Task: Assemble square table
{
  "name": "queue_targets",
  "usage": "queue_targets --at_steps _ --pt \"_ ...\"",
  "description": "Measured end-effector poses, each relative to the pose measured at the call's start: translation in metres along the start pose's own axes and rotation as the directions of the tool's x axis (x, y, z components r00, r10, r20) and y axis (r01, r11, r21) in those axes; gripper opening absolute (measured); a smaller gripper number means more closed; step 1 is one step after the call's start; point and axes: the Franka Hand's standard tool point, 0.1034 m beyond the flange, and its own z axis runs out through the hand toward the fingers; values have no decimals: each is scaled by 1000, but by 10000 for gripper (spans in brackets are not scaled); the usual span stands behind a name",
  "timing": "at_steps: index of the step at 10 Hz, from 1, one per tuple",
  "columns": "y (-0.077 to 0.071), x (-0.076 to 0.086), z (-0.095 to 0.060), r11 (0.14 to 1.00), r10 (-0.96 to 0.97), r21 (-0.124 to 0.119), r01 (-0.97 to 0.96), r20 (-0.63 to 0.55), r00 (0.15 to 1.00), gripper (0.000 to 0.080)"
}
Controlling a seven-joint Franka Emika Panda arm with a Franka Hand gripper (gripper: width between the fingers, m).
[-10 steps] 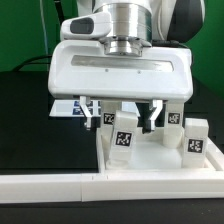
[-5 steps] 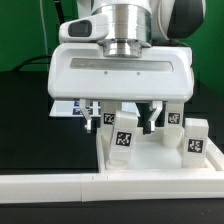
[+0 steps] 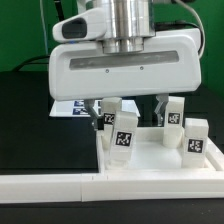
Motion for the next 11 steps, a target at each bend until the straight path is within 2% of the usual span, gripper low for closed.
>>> queue_targets --at_steps 1,4,6,8,10,11 --pt "10 9 1 1000 -3 -20 2 -51 999 649" --pt "11 7 3 999 24 -22 -25 -57 998 637" --pt "11 7 3 993 119 -14 -121 -59 991 287" --pt "10 7 3 970 240 -6 -241 -60 969 287" --pt "10 6 4 909 416 7 -417 -58 907 287" --pt "10 7 5 842 539 15 -539 -52 841 287"
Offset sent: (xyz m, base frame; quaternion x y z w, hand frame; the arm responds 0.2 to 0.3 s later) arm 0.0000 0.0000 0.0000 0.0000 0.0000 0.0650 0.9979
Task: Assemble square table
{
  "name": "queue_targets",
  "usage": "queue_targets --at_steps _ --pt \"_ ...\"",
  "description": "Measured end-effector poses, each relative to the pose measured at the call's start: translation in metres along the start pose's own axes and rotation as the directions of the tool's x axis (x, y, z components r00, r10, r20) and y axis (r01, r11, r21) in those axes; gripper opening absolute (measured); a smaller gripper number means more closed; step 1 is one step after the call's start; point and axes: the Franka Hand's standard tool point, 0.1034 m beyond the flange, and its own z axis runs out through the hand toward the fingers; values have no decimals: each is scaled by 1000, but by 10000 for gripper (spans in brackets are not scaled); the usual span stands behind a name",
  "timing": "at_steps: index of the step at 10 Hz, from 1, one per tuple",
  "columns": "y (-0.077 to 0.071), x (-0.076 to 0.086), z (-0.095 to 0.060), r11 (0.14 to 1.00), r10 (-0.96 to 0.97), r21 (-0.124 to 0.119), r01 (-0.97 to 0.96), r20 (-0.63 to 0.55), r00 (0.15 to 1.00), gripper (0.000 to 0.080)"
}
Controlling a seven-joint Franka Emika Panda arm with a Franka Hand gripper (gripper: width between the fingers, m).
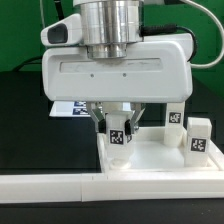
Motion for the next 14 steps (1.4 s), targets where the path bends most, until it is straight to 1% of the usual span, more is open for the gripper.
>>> queue_targets --at_steps 1,2,3,4,6,7,8,9,11,12,13,14 --pt "-1 0 1 990 140 4 -140 5 990 287" --pt "2 -1 1 939 344 5 -344 20 939 287" --pt "5 0 1 875 484 7 -485 40 874 288" --pt "7 1 2 815 578 6 -579 48 814 288" --pt "7 -1 2 701 713 -9 -713 36 700 288" --pt "6 -3 2 641 768 -21 -768 31 640 288" --pt "1 -8 2 597 802 -29 -802 29 597 290" --pt "-2 -10 2 596 803 -30 -803 27 595 290" --pt "-3 -10 1 655 756 -30 -755 25 654 290" --pt "-9 -13 -2 778 628 -35 -627 15 778 451" --pt "-12 -16 -2 895 444 -45 -443 4 896 576" --pt "-13 -17 -1 944 328 -51 -327 7 945 576"
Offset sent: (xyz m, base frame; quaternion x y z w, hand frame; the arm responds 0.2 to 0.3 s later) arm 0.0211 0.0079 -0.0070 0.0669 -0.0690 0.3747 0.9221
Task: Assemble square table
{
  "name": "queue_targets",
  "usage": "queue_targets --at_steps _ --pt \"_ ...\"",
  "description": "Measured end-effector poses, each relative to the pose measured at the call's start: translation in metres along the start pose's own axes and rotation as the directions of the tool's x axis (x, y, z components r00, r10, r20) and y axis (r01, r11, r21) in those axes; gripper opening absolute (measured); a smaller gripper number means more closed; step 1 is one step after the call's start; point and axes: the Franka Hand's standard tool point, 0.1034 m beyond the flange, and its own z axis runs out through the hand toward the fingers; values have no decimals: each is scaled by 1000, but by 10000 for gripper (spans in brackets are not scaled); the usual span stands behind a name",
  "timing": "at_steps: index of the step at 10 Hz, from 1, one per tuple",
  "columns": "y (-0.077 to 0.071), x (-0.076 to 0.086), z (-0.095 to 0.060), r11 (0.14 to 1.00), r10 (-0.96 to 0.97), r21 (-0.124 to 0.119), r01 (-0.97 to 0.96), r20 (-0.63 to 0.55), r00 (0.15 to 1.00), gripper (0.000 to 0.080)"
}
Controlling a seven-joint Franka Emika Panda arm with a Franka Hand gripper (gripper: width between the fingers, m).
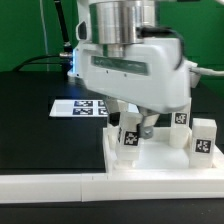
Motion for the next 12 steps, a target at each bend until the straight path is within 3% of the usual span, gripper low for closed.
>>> queue_targets --at_steps 1,4,5,6,7,9,10,12 --pt "1 1 0 997 -72 0 72 0 997 634" --pt "1 1 0 959 -285 -4 285 -2 959 648" --pt "0 2 -1 854 -521 -26 520 -15 853 649" --pt "-3 5 -2 783 -622 -26 621 -41 782 649" --pt "-3 4 -1 792 -611 -24 610 -40 791 649" --pt "-3 4 -1 803 -597 -24 596 -40 802 386" --pt "-2 6 -1 844 -536 -22 535 -42 843 292" --pt "-1 7 -1 915 -403 -16 402 -46 914 293"
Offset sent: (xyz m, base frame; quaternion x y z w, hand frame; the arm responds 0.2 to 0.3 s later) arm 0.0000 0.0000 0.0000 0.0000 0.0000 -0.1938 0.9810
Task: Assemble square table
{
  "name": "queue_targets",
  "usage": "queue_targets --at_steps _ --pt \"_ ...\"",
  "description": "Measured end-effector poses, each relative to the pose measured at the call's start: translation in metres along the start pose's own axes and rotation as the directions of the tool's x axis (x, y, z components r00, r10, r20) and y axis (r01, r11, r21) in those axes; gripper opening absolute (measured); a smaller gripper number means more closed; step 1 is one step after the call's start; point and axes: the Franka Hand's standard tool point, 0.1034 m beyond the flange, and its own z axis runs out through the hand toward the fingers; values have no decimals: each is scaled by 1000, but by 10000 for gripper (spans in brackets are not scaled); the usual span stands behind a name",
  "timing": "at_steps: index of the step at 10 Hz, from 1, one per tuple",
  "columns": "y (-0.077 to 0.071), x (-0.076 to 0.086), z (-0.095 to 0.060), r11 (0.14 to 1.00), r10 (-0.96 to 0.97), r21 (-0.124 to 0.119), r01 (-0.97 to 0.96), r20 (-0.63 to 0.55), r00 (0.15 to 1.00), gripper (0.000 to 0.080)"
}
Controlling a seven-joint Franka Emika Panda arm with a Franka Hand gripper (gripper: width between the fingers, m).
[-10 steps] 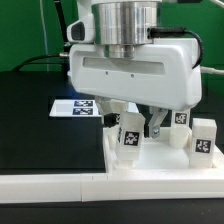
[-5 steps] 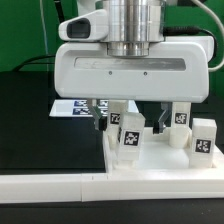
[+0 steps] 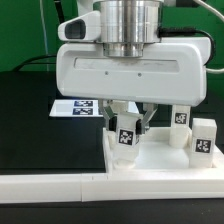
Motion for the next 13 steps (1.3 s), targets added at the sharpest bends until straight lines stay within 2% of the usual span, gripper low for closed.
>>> queue_targets --at_steps 1,3,5,6,8,9,10,11,12,13 --pt "1 1 0 997 78 -1 -78 0 997 293" --pt "4 8 2 942 336 -25 -336 34 941 293" --pt "11 10 3 727 686 -44 -685 85 723 293" --pt "14 9 4 607 793 -54 -793 108 600 293" --pt "11 6 4 457 888 -75 -887 95 449 293" --pt "9 4 3 494 869 -80 -866 79 488 293" --pt "5 0 4 608 794 -85 -790 59 605 293" --pt "-2 -6 4 719 694 -94 -689 43 718 472" --pt "-9 -11 4 837 543 -100 -538 39 839 472" --pt "-13 -14 4 906 417 -96 -412 49 907 605"
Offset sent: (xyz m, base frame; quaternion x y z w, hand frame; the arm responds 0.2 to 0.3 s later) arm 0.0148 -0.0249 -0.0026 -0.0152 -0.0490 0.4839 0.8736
